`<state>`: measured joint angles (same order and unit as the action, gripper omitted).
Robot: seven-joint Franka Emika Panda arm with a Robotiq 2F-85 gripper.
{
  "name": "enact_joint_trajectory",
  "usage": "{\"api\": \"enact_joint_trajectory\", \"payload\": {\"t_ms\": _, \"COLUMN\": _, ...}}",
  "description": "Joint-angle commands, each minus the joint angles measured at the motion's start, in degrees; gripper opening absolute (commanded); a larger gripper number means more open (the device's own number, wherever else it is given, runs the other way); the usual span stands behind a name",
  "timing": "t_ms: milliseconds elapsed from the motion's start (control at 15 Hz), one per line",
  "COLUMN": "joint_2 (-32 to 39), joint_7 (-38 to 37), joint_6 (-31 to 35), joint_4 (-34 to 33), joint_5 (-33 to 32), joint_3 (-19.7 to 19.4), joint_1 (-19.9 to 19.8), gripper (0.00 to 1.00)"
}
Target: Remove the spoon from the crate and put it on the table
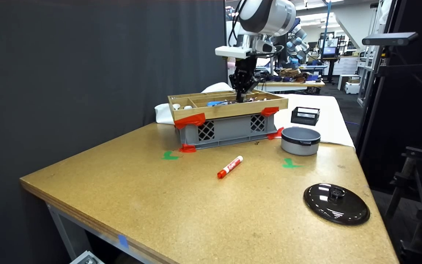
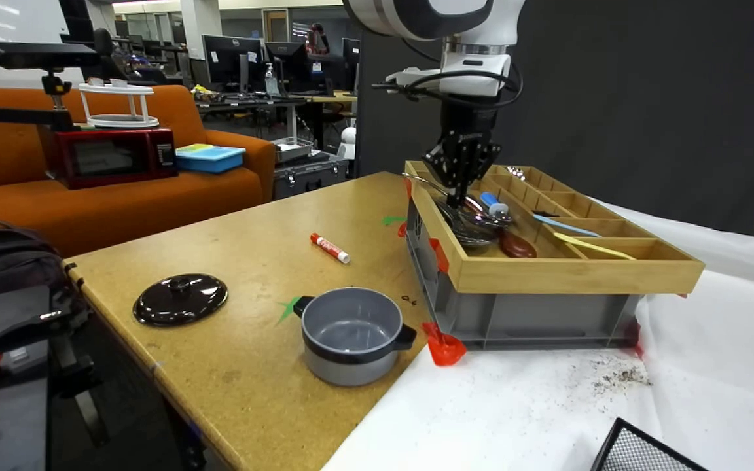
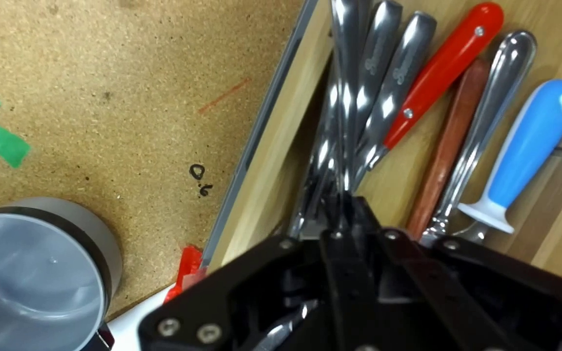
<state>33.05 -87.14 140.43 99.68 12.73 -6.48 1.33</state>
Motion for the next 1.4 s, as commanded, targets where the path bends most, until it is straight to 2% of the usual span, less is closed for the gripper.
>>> {"api": "enact_joint_trajectory", "payload": {"t_ms": 0, "joint_2": -2.71, "joint_7": -5.85, "joint_6": -3.87, "joint_4": -0.92, "joint_5": -0.53, "joint_3": -1.69, "joint_1": 0.66, "gripper": 0.02}}
{"api": "enact_joint_trajectory", "payload": {"t_ms": 200, "joint_2": -4.28, "joint_7": -14.15, "joint_6": -7.29, "joint_4": -3.15, "joint_5": -1.24, "joint_3": -3.14, "joint_1": 0.72, "gripper": 0.02}}
{"api": "enact_joint_trajectory", "payload": {"t_ms": 467, "joint_2": -6.31, "joint_7": -20.88, "joint_6": -10.36, "joint_4": -3.41, "joint_5": -1.56, "joint_3": -2.71, "joint_1": 0.4, "gripper": 0.02}}
{"api": "enact_joint_trajectory", "payload": {"t_ms": 733, "joint_2": -9.61, "joint_7": -24.3, "joint_6": -11.04, "joint_4": 2.56, "joint_5": -1.81, "joint_3": -0.79, "joint_1": 2.28, "gripper": 0.02}}
{"api": "enact_joint_trajectory", "payload": {"t_ms": 933, "joint_2": -12.32, "joint_7": -26.14, "joint_6": -9.0, "joint_4": 8.55, "joint_5": -1.94, "joint_3": 0.55, "joint_1": 4.12, "gripper": 0.02}}
{"api": "enact_joint_trajectory", "payload": {"t_ms": 1333, "joint_2": -13.0, "joint_7": -28.31, "joint_6": -3.36, "joint_4": 15.33, "joint_5": 0.31, "joint_3": 1.92, "joint_1": 4.0, "gripper": 0.02}}
